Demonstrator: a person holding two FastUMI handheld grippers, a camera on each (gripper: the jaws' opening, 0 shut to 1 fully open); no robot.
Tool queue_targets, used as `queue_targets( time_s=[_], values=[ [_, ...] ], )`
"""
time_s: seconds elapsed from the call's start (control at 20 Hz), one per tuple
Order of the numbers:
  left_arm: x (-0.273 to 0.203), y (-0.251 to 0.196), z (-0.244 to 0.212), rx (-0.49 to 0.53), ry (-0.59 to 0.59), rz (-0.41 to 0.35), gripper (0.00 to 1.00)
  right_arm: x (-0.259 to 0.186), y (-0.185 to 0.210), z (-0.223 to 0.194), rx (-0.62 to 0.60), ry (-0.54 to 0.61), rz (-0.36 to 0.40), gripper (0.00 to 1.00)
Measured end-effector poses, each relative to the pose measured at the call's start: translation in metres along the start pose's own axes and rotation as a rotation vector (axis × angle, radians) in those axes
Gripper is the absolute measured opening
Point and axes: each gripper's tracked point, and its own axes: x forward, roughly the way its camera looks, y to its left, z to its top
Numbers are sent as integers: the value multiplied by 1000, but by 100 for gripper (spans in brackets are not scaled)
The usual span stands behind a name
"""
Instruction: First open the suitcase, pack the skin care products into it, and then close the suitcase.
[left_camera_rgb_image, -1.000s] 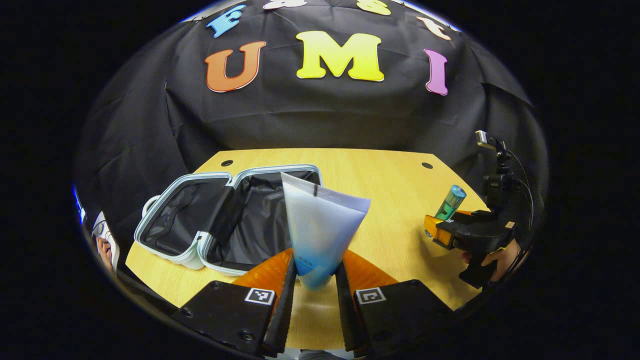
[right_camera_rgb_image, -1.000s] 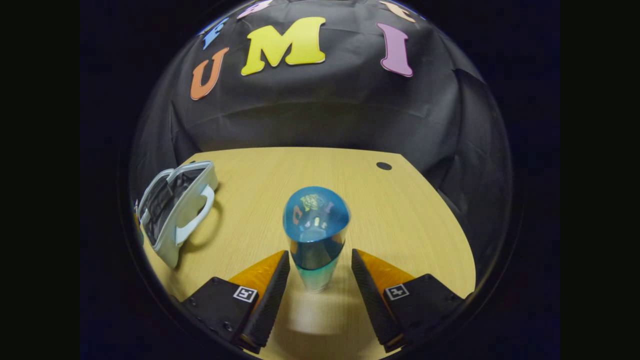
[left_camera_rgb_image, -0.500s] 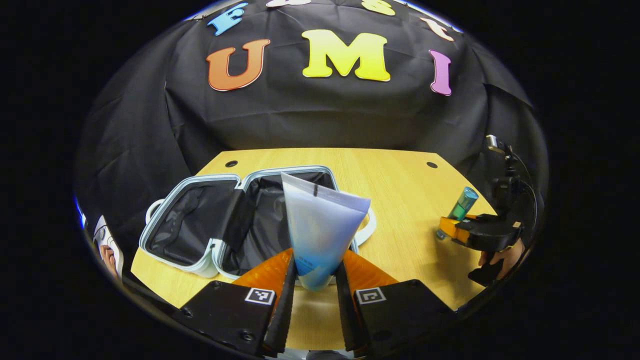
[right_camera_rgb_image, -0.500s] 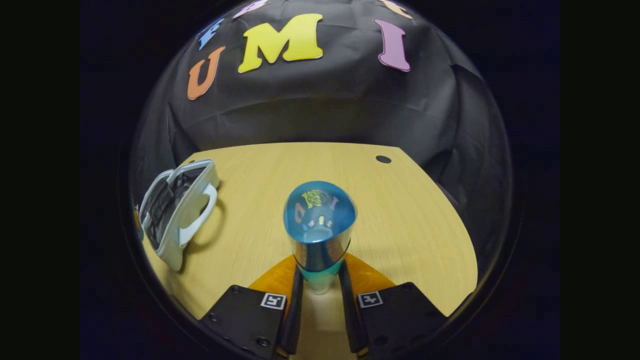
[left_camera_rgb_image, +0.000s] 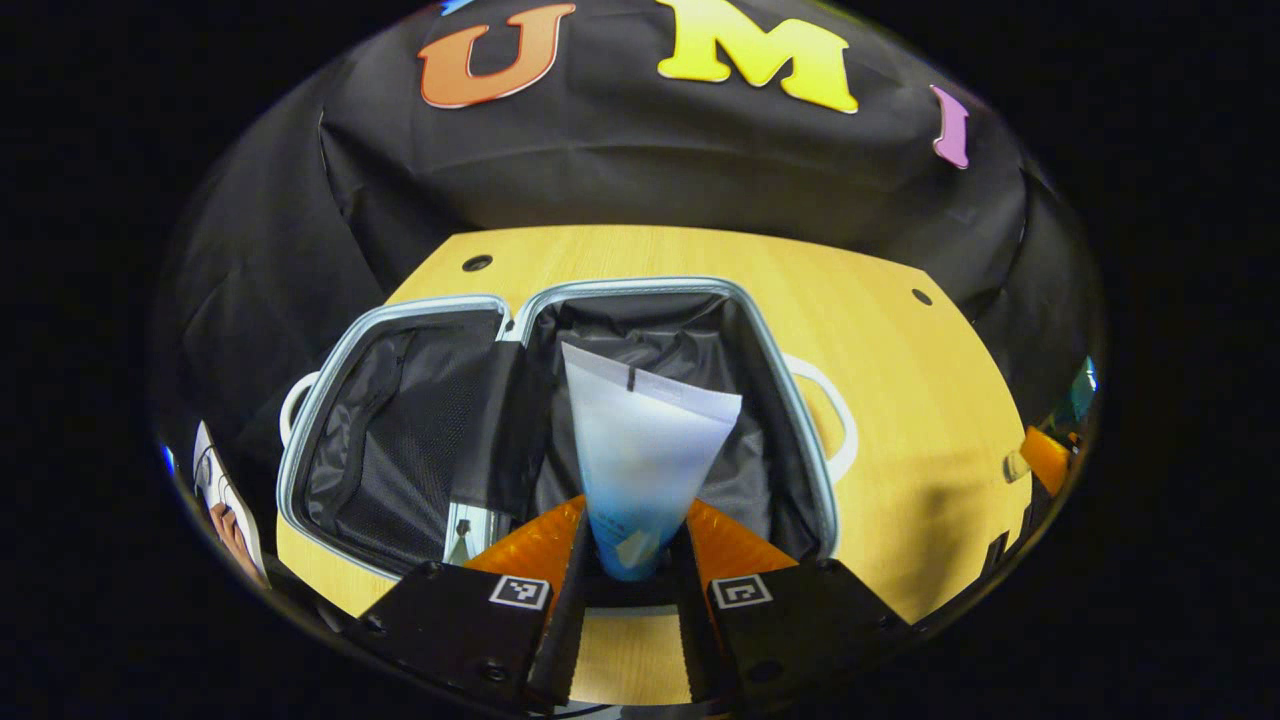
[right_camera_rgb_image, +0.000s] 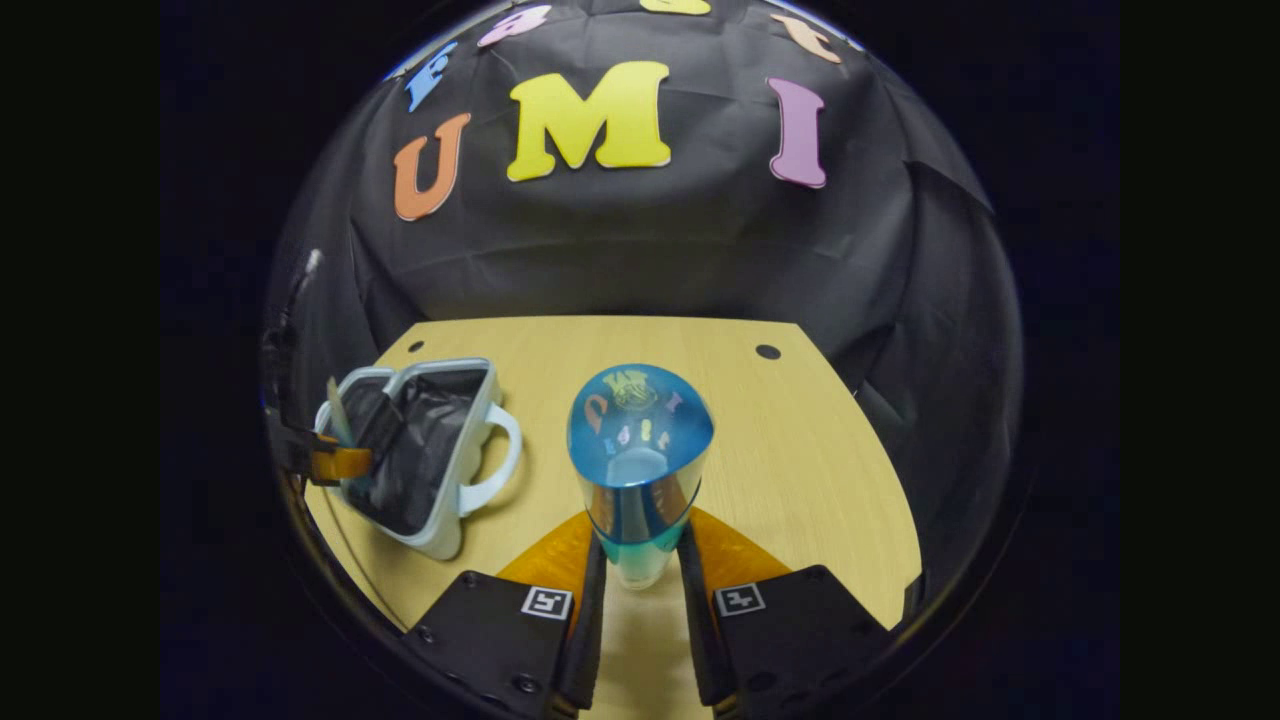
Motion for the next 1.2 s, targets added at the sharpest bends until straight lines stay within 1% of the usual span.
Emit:
queue_targets(
  time_s=[0.2, 0.3, 0.4, 0.5, 0.6, 0.75, 0.8, 0.85, 0.9, 1.0, 1.05, 1.15, 1.2],
  values=[
    [30, 19, -23, 1, 242, 2, 45, -27, 22, 17, 9, -25, 2, 35],
    [41, 26, -34, -8, 335, 12, 45, -35, 29, 21, 13, -39, -3, 35],
    [49, 26, -42, -9, 400, 7, 45, -43, 34, 24, 8, -56, -10, 35],
    [56, 29, -47, 3, 437, 25, 45, -48, 40, 24, 1, -65, -8, 35],
    [65, 30, -52, 0, 467, 28, 45, -48, 44, 22, -16, -65, -6, 35],
    [66, 29, -51, -5, 472, 33, 45, -47, 50, 19, -21, -58, 2, 35],
    [66, 30, -50, -4, 467, 35, 55, -46, 52, 19, -26, -55, 3, 32],
    [64, 29, -53, -17, 473, 33, 56, -45, 55, 19, -29, -50, 10, 32],
    [60, 25, -57, -42, 481, 14, 58, -43, 59, 20, -29, -45, 18, 35],
    [51, 17, -58, -75, 467, -22, 77, -39, 70, 24, -38, -41, 38, 35],
    [45, 16, -57, -81, 447, -28, 74, -38, 78, 26, -51, -42, 51, 35],
    [31, 14, -51, -90, 394, -51, 81, -34, 95, 29, -79, -39, 86, 35],
    [22, 16, -47, -85, 352, -59, 88, -31, 105, 29, -91, -34, 104, 35]
  ],
)
